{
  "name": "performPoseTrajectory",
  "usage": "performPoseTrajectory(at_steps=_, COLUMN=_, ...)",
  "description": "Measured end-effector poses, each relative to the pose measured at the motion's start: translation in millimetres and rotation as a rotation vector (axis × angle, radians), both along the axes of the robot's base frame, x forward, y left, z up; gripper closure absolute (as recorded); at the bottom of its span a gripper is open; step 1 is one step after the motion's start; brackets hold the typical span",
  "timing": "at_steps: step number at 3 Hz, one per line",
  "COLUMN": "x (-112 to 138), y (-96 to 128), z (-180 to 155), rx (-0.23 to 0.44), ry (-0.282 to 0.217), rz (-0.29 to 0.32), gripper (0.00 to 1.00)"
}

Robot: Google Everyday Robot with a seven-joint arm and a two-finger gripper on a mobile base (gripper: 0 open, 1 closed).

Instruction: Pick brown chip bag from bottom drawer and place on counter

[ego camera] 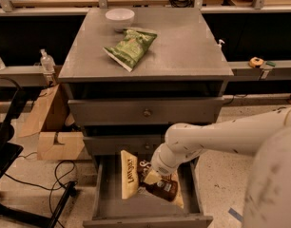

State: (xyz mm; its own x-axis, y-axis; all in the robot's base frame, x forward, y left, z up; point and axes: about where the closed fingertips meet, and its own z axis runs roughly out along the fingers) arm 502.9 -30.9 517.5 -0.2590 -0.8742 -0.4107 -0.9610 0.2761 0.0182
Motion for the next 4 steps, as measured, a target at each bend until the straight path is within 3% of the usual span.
performPoseTrajectory(at_steps=1, x=5.9, y=1.0, z=40.9, rx=0.009, ry=-0.052, rz=-0.047, gripper=1.00)
performPoseTrajectory(at_steps=2, x=6.4, y=1.2, z=41.3, rx=0.009, ry=-0.054, rz=-0.045, gripper=1.00)
performPoseTrajectory(at_steps=3, x=9.8, y=2.4, z=62.5, rx=0.026, ry=-0.068, rz=-0.035, gripper=1.00)
performPoseTrajectory(at_steps=4, x=17.8, y=-0.9, z=132.2, rx=0.045, ry=-0.107, rz=-0.055, gripper=1.00)
